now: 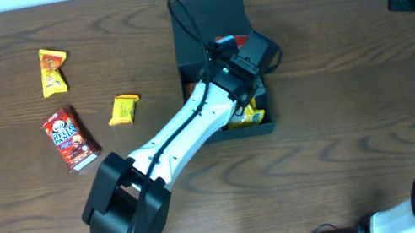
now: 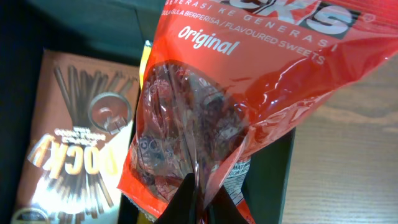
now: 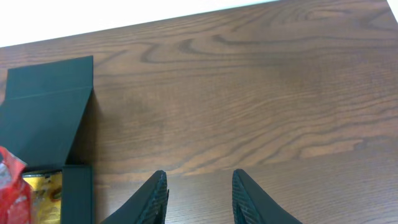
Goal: Pack container
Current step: 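Carry the red Jacks bag into the box and release it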
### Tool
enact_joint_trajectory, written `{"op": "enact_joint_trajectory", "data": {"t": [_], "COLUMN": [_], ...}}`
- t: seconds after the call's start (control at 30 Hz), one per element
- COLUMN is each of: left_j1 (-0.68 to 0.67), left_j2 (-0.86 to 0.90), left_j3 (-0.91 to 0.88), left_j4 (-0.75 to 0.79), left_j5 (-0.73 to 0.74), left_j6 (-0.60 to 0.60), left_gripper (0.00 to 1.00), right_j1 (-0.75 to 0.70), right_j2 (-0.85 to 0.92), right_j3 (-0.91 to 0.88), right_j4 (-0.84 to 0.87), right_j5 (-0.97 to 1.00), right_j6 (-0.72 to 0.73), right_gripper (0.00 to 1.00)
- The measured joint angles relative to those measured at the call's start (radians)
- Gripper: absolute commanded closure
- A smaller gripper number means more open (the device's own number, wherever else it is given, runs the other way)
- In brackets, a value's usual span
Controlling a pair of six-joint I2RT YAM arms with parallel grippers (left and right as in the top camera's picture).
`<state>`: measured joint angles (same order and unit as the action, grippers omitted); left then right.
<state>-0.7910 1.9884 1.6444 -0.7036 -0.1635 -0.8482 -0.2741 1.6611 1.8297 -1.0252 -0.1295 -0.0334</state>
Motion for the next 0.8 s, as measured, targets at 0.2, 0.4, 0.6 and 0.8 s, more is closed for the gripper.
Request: {"op": "enact_joint_trajectory", "data": {"t": [0.2, 0.4, 0.6, 0.8], "left_j1": [-0.011, -0.011, -0.01, -0.009], "left_j2": [0.011, 0.013, 0.013, 0.013], "left_j3": [0.0, 0.0, 0.0, 0.0], "left_j4": [-0.054, -0.093, -0.154, -0.148], "left_j5": [0.054, 0.131, 0.179, 0.21], "left_j6": [-0.047, -0.062, -0.068, -0.058], "left_gripper": [0.94, 0.94, 0.94, 0.65], "right_j1": [0.0, 0.0, 0.0, 0.0], "right_j2": [0.0, 0.0, 0.0, 0.0], "right_j3": [0.0, 0.0, 0.0, 0.0], "right_j4": [-0.003, -0.005, -0.006, -0.007], "right_j5": [0.0, 0.0, 0.0, 0.0], "right_j6": [0.004, 0.004, 0.01, 0.02], "right_gripper": [0.66, 0.65, 0.65, 0.64]}}
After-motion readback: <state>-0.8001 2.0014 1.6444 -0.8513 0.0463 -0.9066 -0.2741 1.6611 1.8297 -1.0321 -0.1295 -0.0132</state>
